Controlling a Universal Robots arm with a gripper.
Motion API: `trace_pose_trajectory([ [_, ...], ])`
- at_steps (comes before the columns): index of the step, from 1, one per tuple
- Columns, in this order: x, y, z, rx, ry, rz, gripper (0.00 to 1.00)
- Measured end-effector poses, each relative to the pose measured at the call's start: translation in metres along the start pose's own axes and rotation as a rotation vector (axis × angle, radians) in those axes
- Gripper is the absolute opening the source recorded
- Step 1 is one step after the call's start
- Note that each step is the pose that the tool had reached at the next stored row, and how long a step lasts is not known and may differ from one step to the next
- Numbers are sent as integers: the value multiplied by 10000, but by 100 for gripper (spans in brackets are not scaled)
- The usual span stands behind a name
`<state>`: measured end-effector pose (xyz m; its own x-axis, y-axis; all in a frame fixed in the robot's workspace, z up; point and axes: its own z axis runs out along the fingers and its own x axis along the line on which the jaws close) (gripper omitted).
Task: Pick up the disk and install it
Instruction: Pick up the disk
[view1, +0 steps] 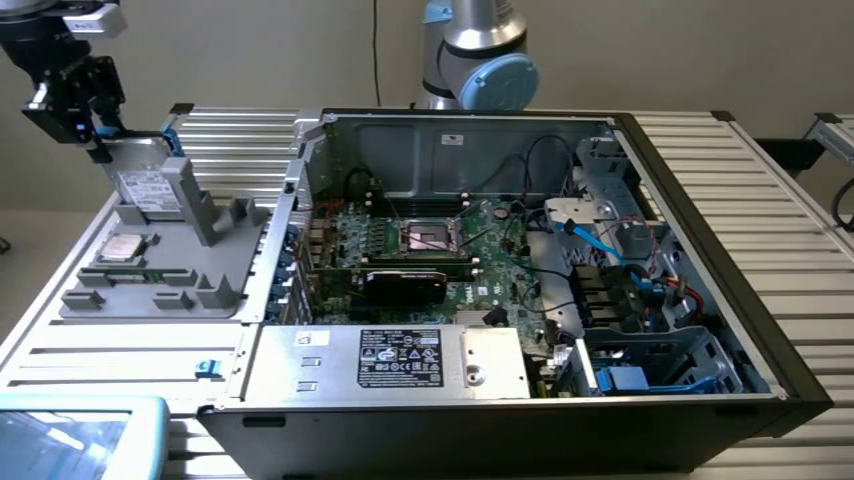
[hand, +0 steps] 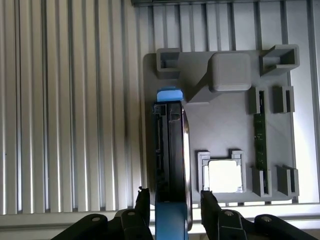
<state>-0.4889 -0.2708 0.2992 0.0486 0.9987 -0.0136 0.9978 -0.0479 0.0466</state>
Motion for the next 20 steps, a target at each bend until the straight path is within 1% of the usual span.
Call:
trace_pose_trajectory([
  [16,45,-2,3,7,0,14,53],
  [18,46,-3,3,16,-1,15,51],
  [19,47,-3,3,20,-1,15,43],
  [20,47,-4,3,22,-1,16,43],
])
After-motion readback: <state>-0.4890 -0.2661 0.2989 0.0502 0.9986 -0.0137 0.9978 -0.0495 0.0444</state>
